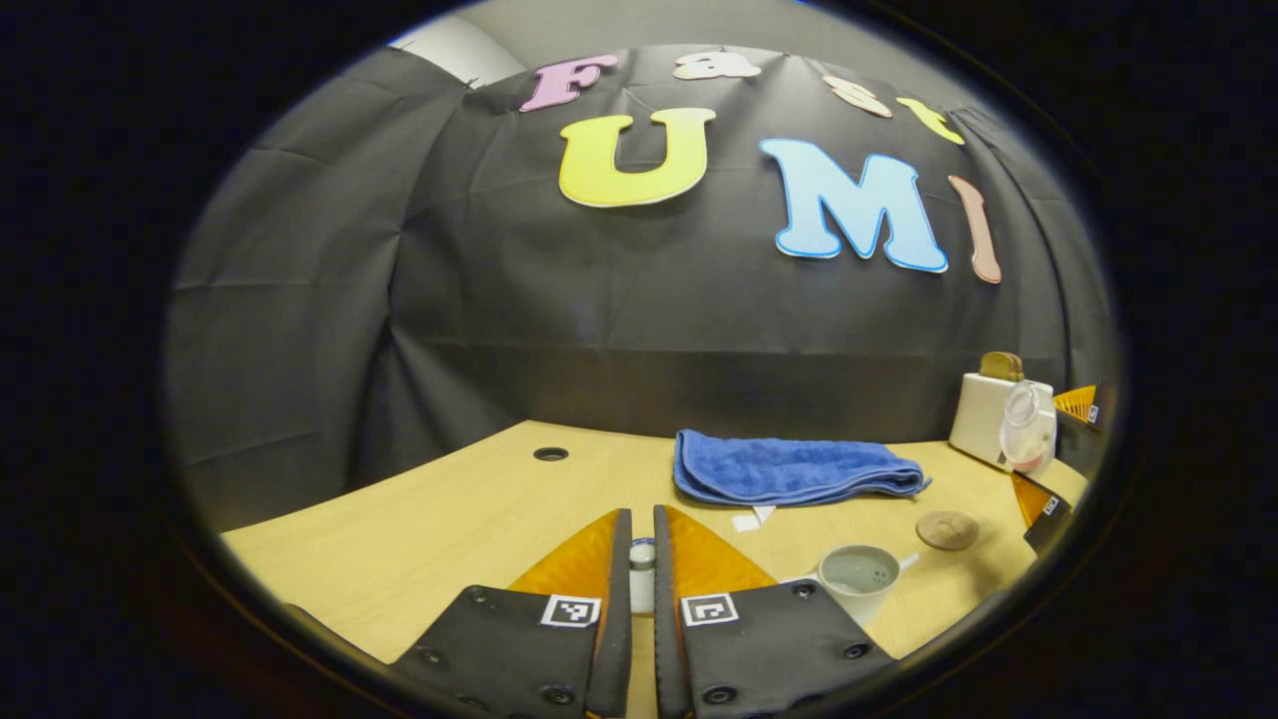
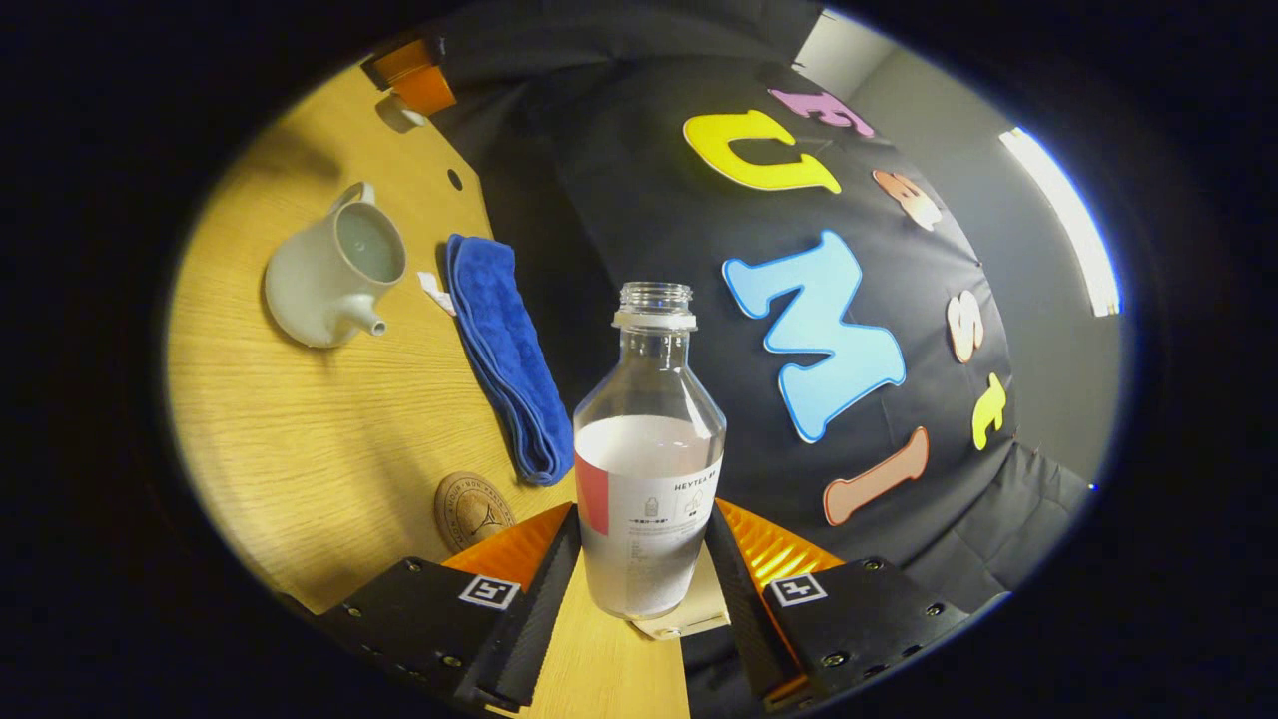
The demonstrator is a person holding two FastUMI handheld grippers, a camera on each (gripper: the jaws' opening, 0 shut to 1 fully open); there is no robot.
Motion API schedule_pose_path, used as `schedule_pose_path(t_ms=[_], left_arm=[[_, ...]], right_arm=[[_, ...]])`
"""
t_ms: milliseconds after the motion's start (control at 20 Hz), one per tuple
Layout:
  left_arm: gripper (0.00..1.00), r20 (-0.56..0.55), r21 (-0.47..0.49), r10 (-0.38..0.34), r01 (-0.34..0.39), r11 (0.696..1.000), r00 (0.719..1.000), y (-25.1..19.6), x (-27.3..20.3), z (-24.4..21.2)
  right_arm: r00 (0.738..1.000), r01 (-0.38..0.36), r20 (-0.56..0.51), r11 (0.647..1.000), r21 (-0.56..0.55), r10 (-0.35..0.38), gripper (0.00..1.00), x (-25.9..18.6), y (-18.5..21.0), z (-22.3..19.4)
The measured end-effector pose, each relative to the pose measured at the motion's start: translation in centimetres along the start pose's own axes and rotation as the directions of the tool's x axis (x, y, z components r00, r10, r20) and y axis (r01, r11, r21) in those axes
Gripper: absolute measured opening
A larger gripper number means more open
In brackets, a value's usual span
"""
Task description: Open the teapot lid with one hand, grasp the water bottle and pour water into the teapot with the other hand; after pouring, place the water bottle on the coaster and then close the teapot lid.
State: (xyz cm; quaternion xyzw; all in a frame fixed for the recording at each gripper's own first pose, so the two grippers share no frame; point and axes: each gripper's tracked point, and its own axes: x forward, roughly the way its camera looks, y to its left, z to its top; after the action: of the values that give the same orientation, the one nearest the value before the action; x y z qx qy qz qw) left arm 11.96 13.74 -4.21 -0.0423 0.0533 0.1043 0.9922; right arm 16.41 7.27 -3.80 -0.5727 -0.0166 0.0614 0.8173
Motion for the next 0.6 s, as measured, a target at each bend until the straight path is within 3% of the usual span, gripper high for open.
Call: schedule_pose_path(t_ms=[600], left_arm=[[0.16, -0.018, -0.009, 0.001, -0.001, 1.000, 1.000, 0.3, 0.3, -0.5]], right_arm=[[0.991, 0.041, 0.134, 0.969, -0.244, -0.008, 0.75, 1.3, 0.8, 4.3]])
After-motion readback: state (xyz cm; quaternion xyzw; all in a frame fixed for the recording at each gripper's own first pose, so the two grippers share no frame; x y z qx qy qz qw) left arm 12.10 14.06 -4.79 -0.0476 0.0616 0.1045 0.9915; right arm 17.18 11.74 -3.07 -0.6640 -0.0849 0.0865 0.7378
